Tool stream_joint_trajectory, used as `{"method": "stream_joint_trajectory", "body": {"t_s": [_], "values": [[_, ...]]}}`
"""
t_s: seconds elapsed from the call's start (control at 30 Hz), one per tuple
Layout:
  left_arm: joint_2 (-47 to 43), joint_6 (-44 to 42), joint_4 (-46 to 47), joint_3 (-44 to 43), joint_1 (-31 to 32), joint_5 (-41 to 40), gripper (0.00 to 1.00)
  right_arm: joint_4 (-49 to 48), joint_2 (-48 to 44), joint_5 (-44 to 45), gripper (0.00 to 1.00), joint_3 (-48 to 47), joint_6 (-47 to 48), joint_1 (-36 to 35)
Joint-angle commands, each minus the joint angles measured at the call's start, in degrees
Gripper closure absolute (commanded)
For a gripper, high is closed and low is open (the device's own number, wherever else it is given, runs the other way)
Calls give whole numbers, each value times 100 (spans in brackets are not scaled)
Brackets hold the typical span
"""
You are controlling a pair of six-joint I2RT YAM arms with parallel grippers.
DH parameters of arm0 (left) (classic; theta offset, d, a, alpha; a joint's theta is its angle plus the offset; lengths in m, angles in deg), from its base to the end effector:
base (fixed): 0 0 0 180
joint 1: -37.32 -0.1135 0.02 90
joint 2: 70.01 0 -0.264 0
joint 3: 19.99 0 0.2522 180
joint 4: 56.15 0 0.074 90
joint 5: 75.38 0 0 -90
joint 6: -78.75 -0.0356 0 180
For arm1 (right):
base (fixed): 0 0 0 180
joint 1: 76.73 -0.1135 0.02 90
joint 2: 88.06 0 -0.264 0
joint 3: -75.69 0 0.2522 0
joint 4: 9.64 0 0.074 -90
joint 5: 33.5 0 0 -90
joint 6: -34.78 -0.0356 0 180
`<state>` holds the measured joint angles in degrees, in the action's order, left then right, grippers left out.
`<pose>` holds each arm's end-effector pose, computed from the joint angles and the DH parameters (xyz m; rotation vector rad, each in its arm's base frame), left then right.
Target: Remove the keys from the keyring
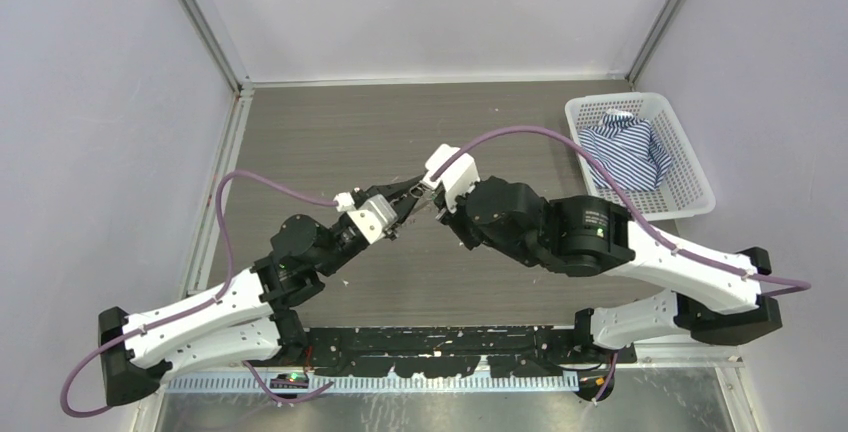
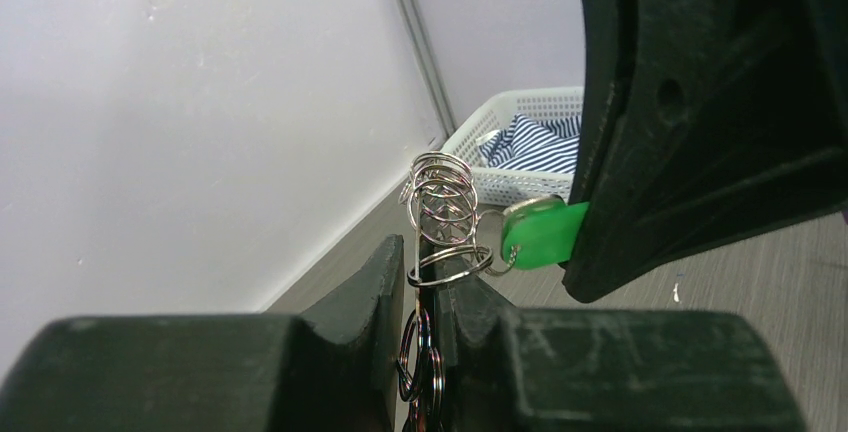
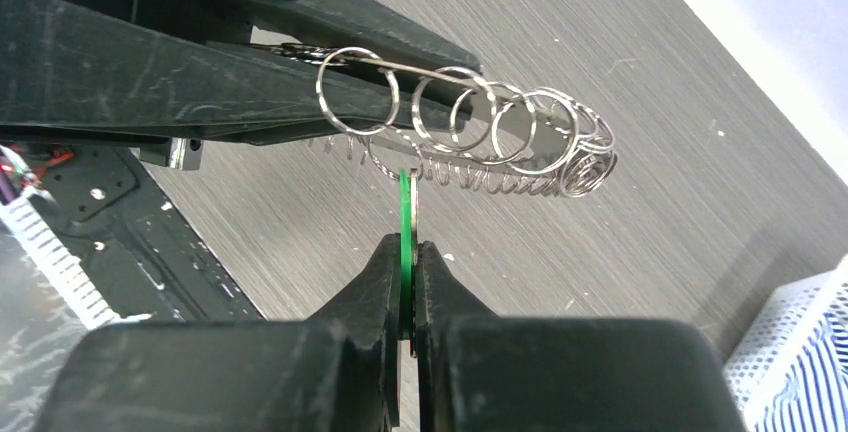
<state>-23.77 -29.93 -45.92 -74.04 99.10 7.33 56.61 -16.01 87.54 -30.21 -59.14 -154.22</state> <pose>0.0944 -0.1663 0.3723 0.7376 1.0450 -0.5691 0.0691 0.2267 0.4491 -0.9711 1.8183 0.3016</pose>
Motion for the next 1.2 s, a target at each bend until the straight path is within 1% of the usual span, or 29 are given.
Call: {"method": "stream_joint_trajectory", "body": {"t_s": [0.0,0.1,0.2,0.5,0.77,0.93,1.17], "values": [[-230,-203,678,-40,-42,371,100,-668,-464,-611,97,310,-159,237],[-265,-362,664,10,-37,454,100,-984,-683,-1204,97,599,-216,436],[-239,-461,539,-57,-39,573,100,-1258,-863,-1532,97,833,-284,616],[-186,-526,363,-102,-26,703,100,-1867,-1190,-1460,99,1141,-566,908],[-119,-831,342,-108,137,643,100,-2033,-1242,-1373,99,1060,-532,944],[-97,-992,317,-137,252,588,100,-1910,-1231,-1338,99,978,-504,942],[-118,-972,272,-212,300,332,100,-1662,-1171,-1793,99,826,-487,947]]}}
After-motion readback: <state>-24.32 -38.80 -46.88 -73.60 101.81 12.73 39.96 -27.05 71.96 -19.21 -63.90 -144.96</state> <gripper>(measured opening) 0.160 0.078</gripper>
